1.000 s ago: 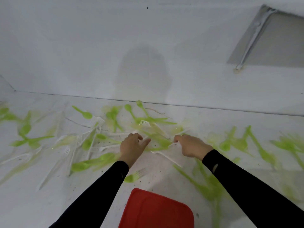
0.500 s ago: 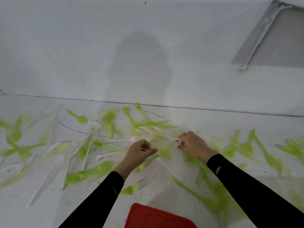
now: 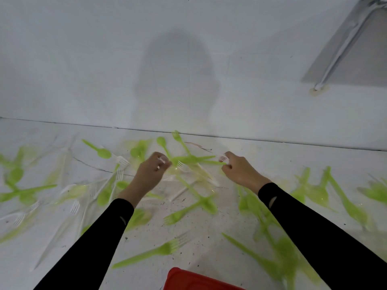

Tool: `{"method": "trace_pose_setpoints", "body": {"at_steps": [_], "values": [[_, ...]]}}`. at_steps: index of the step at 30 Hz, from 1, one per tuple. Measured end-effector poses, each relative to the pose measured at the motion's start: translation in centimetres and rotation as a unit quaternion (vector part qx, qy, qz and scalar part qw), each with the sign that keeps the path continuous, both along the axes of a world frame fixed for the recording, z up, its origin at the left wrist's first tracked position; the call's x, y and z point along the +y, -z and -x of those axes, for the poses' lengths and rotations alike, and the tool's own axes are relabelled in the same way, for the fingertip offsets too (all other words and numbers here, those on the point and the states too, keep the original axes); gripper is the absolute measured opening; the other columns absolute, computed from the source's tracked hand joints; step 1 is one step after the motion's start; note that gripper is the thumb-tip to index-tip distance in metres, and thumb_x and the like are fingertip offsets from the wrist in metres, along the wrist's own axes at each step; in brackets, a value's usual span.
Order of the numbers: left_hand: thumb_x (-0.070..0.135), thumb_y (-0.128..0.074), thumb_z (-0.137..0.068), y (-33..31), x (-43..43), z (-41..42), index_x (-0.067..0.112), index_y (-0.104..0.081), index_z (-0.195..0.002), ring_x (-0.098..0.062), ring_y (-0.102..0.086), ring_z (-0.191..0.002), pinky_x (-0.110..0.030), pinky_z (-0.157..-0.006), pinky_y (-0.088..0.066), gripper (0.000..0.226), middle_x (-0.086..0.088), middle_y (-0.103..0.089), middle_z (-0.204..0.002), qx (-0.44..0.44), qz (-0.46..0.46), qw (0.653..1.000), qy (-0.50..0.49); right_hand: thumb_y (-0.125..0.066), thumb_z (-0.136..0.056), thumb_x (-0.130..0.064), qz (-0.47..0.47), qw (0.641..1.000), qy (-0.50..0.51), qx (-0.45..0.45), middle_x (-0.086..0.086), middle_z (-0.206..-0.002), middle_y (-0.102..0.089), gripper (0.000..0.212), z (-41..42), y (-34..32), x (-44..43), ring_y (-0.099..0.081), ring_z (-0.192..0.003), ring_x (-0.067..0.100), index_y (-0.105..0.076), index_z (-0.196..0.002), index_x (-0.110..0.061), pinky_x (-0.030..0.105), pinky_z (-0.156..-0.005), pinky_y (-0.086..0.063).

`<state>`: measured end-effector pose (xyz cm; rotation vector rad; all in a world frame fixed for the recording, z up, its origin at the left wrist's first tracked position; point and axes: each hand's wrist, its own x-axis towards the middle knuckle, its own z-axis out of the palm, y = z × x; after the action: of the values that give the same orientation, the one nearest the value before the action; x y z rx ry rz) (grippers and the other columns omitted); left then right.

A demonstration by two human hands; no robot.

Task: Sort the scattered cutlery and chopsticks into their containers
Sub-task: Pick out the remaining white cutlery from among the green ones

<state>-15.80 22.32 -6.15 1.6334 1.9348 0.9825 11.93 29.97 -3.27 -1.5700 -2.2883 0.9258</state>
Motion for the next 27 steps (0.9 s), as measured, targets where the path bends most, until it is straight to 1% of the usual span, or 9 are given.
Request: {"method": "trace_pose_setpoints", "body": {"at_steps": [2, 4, 6, 10, 13, 16, 20, 24, 27], "values": [[0.028, -0.078, -0.080, 1.8, 0.2, 0.3, 0.007, -0.065, -0.095, -0.015, -0.056, -0.074, -0.025, -0.066, -0.039, 0.029, 0.001, -0.060, -0.086, 0.127, 0.025, 0.987, 0.094, -0.047, -0.090, -0.015, -0.009, 1.000, -0.002, -0.001, -0.003, -0.077, -0.052, 0.024, 2.3, 0.7, 0.1, -0.050, -0.069, 0.026, -0.034, -0.072, -0.023, 0.028, -0.054, -0.033], [0.026, -0.081, -0.077, 3.1, 0.0, 0.2, 0.007, -0.064, -0.106, -0.017, -0.059, -0.090, -0.028, -0.077, -0.046, 0.039, -0.003, -0.060, -0.100, 0.140, 0.058, 0.981, 0.118, -0.052, -0.091, -0.019, -0.014, 1.000, -0.020, -0.019, -0.002, -0.079, -0.048, 0.030, 4.3, 1.7, 0.4, -0.048, -0.077, 0.024, -0.031, -0.069, -0.021, 0.030, -0.060, -0.033], [0.023, -0.075, -0.084, 3.7, -0.1, -0.1, 0.010, -0.062, -0.116, -0.019, -0.060, -0.100, -0.029, -0.083, -0.047, 0.037, -0.006, -0.060, -0.109, 0.164, 0.061, 0.980, 0.097, -0.055, -0.094, -0.030, -0.016, 0.997, -0.039, -0.066, 0.003, -0.089, -0.046, 0.027, 5.9, 2.8, 0.7, -0.049, -0.085, 0.024, -0.039, -0.076, -0.017, 0.031, -0.066, -0.034], [0.021, -0.065, -0.093, 4.1, -0.2, -0.3, 0.008, -0.067, -0.104, -0.028, -0.060, -0.090, -0.033, -0.071, -0.045, 0.017, -0.008, -0.063, -0.097, 0.233, -0.005, 0.968, 0.093, -0.062, -0.092, -0.037, -0.011, 0.992, -0.044, -0.117, 0.004, -0.096, -0.052, 0.025, 7.2, 3.7, 0.8, -0.056, -0.089, 0.026, -0.049, -0.091, -0.015, 0.030, -0.068, -0.035], [0.011, -0.063, -0.093, 3.6, 0.1, 0.0, 0.003, -0.062, -0.097, -0.029, -0.055, -0.078, -0.039, -0.065, -0.047, 0.010, -0.012, -0.063, -0.086, 0.230, -0.030, 0.970, 0.077, -0.065, -0.090, -0.035, 0.001, 0.989, -0.035, -0.141, 0.003, -0.094, -0.058, 0.023, 6.6, 3.3, 1.2, -0.060, -0.093, 0.026, -0.053, -0.090, -0.015, 0.029, -0.068, -0.037], [0.001, -0.055, -0.092, 2.9, 0.3, 0.4, 0.005, -0.060, -0.099, -0.027, -0.051, -0.076, -0.041, -0.063, -0.048, 0.010, -0.009, -0.066, -0.082, 0.264, -0.051, 0.959, 0.093, -0.071, -0.085, -0.033, 0.049, 0.990, -0.028, -0.131, 0.000, -0.078, -0.052, 0.031, 5.0, 2.7, 1.8, -0.055, -0.078, 0.023, -0.049, -0.074, -0.014, 0.028, -0.057, -0.034], [0.015, -0.059, -0.093, 1.4, 0.2, -0.5, 0.006, -0.058, -0.101, -0.028, -0.058, -0.077, -0.037, -0.063, -0.043, 0.012, -0.009, -0.064, -0.083, 0.212, -0.011, 0.971, 0.111, -0.073, -0.083, -0.026, 0.116, 0.988, -0.041, -0.096, -0.003, -0.071, -0.040, 0.039, 2.4, 1.7, 2.1, -0.039, -0.061, 0.013, -0.038, -0.069, -0.015, 0.027, -0.052, -0.025], [0.012, -0.058, -0.091, 0.7, 0.2, -2.6, 0.008, -0.044, -0.092, -0.023, -0.050, -0.062, -0.029, -0.053, -0.031, 0.014, -0.003, -0.057, -0.071, 0.126, 0.029, 0.986, 0.108, -0.072, -0.076, -0.021, 0.128, 0.985, -0.038, -0.113, 0.002, -0.081, -0.059, 0.019, -0.5, 1.2, 2.4, -0.054, -0.072, 0.020, -0.056, -0.080, -0.011, 0.027, -0.058, -0.038], [0.008, -0.061, -0.087, 0.5, 0.4, -4.0, 0.010, -0.039, -0.091, -0.022, -0.047, -0.059, -0.030, -0.051, -0.029, 0.022, -0.002, -0.052, -0.069, 0.086, 0.031, 0.991, 0.093, -0.066, -0.081, -0.026, 0.140, 0.982, -0.027, -0.120, 0.001, -0.072, -0.065, 0.018, -2.6, 0.8, 2.2, -0.057, -0.064, 0.016, -0.057, -0.071, -0.014, 0.025, -0.058, -0.040]]}}
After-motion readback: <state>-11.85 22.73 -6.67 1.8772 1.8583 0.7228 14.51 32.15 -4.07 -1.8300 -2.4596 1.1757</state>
